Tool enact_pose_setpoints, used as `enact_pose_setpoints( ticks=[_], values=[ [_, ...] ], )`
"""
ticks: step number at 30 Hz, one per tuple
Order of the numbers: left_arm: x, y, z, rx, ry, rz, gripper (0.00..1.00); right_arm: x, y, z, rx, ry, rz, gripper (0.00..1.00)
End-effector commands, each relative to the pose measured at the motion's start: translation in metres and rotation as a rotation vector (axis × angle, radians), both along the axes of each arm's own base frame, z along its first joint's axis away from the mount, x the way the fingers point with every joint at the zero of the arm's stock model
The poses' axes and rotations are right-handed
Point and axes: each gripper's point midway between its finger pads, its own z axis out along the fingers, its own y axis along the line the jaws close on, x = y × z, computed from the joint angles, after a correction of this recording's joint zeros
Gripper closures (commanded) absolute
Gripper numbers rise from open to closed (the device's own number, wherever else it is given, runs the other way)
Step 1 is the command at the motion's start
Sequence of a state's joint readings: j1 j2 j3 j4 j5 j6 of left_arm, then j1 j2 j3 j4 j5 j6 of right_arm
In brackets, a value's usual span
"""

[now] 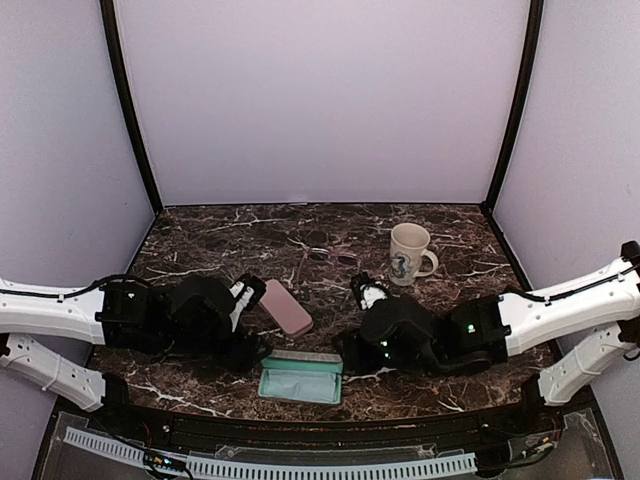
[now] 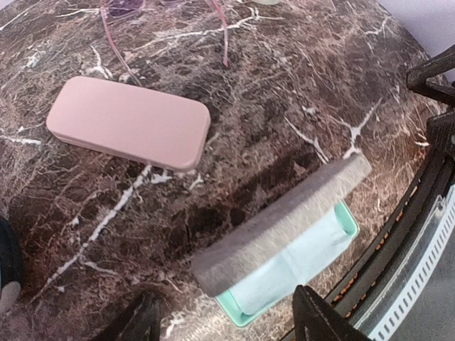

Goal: Organize the sunglasses
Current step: Place the folded cleaning cloth in the sunglasses case, then pick up the right temple of the sunglasses from the center of the board.

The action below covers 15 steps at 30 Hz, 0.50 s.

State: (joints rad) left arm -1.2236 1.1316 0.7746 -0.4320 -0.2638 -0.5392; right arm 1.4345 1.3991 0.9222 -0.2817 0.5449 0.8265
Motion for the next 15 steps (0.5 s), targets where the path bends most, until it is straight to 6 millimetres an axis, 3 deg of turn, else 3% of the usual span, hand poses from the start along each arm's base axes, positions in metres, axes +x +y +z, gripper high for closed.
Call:
enact_pose_setpoints(
  ticks=[1, 5, 9, 12, 15],
  values=[
    [0.031, -0.007, 0.014, -0.002, -0.002, -0.051, 0.33, 0.039, -0.006, 0.008, 0.030, 0.011, 0.017, 0.42],
    [0.089, -0.011, 0.023, -0.001, -0.052, -0.006, 0.33, 0.090, -0.023, 0.007, -0.017, -0.002, -0.060, 0.42],
    [0.147, -0.016, 0.027, -0.011, -0.082, 0.037, 0.33, 0.140, -0.039, -0.007, -0.043, 0.023, -0.144, 0.41],
    [0.182, -0.024, 0.018, 0.015, -0.087, 0.053, 0.33, 0.176, -0.044, -0.024, -0.054, 0.050, -0.200, 0.41],
    [0.202, -0.033, 0.010, 0.042, -0.090, 0.057, 0.33, 0.208, -0.043, -0.048, -0.073, 0.088, -0.245, 0.41]
  ],
)
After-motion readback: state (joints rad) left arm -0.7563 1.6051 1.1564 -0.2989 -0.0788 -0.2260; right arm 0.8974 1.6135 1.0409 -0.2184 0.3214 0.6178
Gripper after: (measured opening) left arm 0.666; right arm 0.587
